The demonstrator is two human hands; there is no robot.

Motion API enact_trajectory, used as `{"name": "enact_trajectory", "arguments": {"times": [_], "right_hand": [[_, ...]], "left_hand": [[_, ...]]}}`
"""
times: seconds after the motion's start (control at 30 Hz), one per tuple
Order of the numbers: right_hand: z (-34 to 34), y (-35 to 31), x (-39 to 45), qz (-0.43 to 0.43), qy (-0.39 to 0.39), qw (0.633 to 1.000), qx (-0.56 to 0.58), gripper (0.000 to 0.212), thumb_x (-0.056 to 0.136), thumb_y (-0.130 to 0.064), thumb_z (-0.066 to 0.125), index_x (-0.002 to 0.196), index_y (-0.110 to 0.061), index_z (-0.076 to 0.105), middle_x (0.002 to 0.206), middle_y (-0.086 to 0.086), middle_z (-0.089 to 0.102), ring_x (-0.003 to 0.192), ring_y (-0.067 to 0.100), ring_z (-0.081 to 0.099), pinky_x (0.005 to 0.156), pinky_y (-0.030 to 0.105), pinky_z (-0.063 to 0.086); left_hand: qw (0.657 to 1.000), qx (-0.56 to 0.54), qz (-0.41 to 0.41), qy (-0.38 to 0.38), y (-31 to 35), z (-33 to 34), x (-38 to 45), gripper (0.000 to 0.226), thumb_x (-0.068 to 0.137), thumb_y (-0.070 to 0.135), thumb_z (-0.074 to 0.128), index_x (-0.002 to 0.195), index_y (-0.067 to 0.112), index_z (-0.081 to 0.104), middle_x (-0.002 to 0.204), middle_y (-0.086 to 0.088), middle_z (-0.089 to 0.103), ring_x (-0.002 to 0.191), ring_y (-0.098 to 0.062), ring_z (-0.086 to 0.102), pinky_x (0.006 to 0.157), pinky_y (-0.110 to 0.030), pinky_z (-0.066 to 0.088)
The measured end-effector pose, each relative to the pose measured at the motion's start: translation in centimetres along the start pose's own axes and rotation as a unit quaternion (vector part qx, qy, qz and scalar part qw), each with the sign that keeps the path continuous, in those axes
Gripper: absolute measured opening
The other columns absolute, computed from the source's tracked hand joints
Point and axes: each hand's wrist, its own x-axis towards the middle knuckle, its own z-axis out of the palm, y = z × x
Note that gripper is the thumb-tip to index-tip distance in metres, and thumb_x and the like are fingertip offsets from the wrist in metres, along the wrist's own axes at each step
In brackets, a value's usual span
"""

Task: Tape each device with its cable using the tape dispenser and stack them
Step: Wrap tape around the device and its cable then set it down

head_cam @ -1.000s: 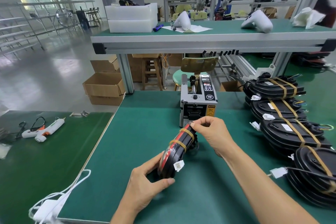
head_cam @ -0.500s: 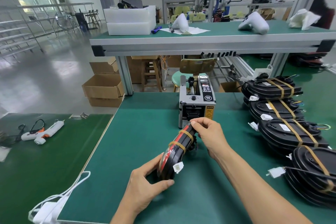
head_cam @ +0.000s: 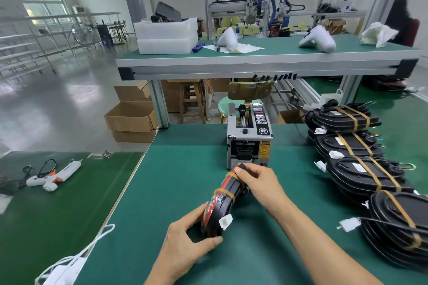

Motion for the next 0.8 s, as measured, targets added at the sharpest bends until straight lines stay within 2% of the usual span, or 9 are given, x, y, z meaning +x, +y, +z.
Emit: {"name": "enact_trajectory", "arguments": {"times": [0.17, 0.27, 0.33, 0.43, 0.5, 0.57, 0.67, 0.73, 0.8], "right_hand": [[0.2, -0.7, -1.0, -0.027, 0.048, 0.992, -0.115, 0.014, 0.093, -0.046, 0.066, 0.099, -0.038, 0.076, 0.084, -0.016, 0.076, 0.080, 0.007, 0.069, 0.078, 0.032, 0.058], [0.5, -2.0, -2.3, -0.068, 0.075, 0.983, -0.155, 0.012, 0.089, -0.051, 0.068, 0.096, -0.061, 0.070, 0.087, -0.044, 0.067, 0.086, -0.015, 0.062, 0.072, 0.004, 0.047], [1.0, -2.6, -3.2, -0.093, 0.102, 0.976, -0.171, 0.021, 0.086, -0.054, 0.068, 0.107, -0.057, 0.071, 0.088, -0.057, 0.057, 0.089, -0.022, 0.057, 0.073, -0.001, 0.041], [1.6, -3.1, -4.5, -0.142, 0.119, 0.960, -0.210, 0.030, 0.090, -0.050, 0.067, 0.117, -0.038, 0.066, 0.090, -0.038, 0.064, 0.092, -0.001, 0.057, 0.095, 0.023, 0.049], [1.7, -3.2, -5.1, -0.153, 0.118, 0.957, -0.218, 0.025, 0.094, -0.043, 0.069, 0.116, -0.031, 0.072, 0.095, -0.028, 0.067, 0.091, -0.003, 0.052, 0.106, 0.044, 0.047], [1.6, -3.2, -5.5, -0.158, 0.117, 0.956, -0.218, 0.024, 0.095, -0.041, 0.069, 0.116, -0.030, 0.072, 0.106, -0.024, 0.070, 0.093, -0.006, 0.050, 0.112, 0.046, 0.042], [1.9, -3.2, -6.0, -0.173, 0.128, 0.948, -0.234, 0.025, 0.096, -0.041, 0.070, 0.117, -0.027, 0.071, 0.114, -0.022, 0.070, 0.105, -0.001, 0.057, 0.122, 0.043, 0.031], [2.6, -3.4, -6.5, -0.186, 0.135, 0.937, -0.263, 0.031, 0.096, -0.043, 0.069, 0.121, -0.025, 0.070, 0.120, -0.021, 0.070, 0.113, 0.000, 0.060, 0.124, 0.046, 0.028], [3.4, -3.5, -7.1, -0.215, 0.150, 0.917, -0.302, 0.034, 0.095, -0.047, 0.066, 0.121, -0.026, 0.068, 0.120, -0.018, 0.070, 0.113, 0.006, 0.064, 0.123, 0.051, 0.030]], "left_hand": [[0.999, 0.039, 0.019, 0.002, 0.7, 0.1, 0.0, 0.077, 0.078, 0.030, 0.089, 0.142, 0.059, 0.060, 0.136, 0.028, 0.070, 0.130, 0.003, 0.064, 0.104, -0.005, 0.042], [0.998, 0.057, 0.025, 0.006, 1.3, 0.2, -0.1, 0.074, 0.080, 0.035, 0.087, 0.141, 0.065, 0.057, 0.133, 0.030, 0.071, 0.127, 0.005, 0.065, 0.099, -0.002, 0.042], [0.998, 0.061, 0.028, 0.006, 1.5, 0.2, -0.2, 0.074, 0.081, 0.036, 0.086, 0.141, 0.068, 0.055, 0.132, 0.031, 0.070, 0.126, 0.006, 0.064, 0.099, -0.002, 0.042], [0.998, 0.051, 0.023, -0.023, 1.6, 0.0, -0.3, 0.073, 0.087, 0.033, 0.081, 0.148, 0.060, 0.053, 0.139, 0.028, 0.068, 0.132, 0.003, 0.063, 0.106, -0.011, 0.046], [0.995, 0.037, 0.018, -0.086, 1.2, -0.8, 0.0, 0.074, 0.089, 0.022, 0.077, 0.155, 0.046, 0.052, 0.147, 0.019, 0.066, 0.138, -0.005, 0.061, 0.114, -0.024, 0.047], [0.990, 0.010, 0.018, -0.139, 0.4, -1.9, 0.4, 0.078, 0.085, 0.007, 0.073, 0.156, 0.035, 0.055, 0.152, 0.010, 0.064, 0.143, -0.012, 0.059, 0.118, -0.029, 0.045], [0.991, -0.126, -0.018, -0.044, -0.4, -2.3, 0.0, 0.067, 0.077, 0.001, 0.068, 0.134, 0.036, 0.076, 0.141, -0.004, 0.073, 0.138, -0.027, 0.064, 0.119, -0.035, 0.048], [0.983, -0.176, -0.027, 0.042, -1.0, -2.0, -0.5, 0.044, 0.086, 0.018, 0.068, 0.124, 0.034, 0.082, 0.133, -0.011, 0.076, 0.135, -0.032, 0.066, 0.116, -0.034, 0.051], [0.987, -0.143, -0.024, 0.066, -0.9, -1.4, -0.7, 0.042, 0.089, 0.045, 0.074, 0.130, 0.036, 0.078, 0.132, -0.005, 0.077, 0.134, -0.024, 0.067, 0.112, -0.025, 0.051]]}}
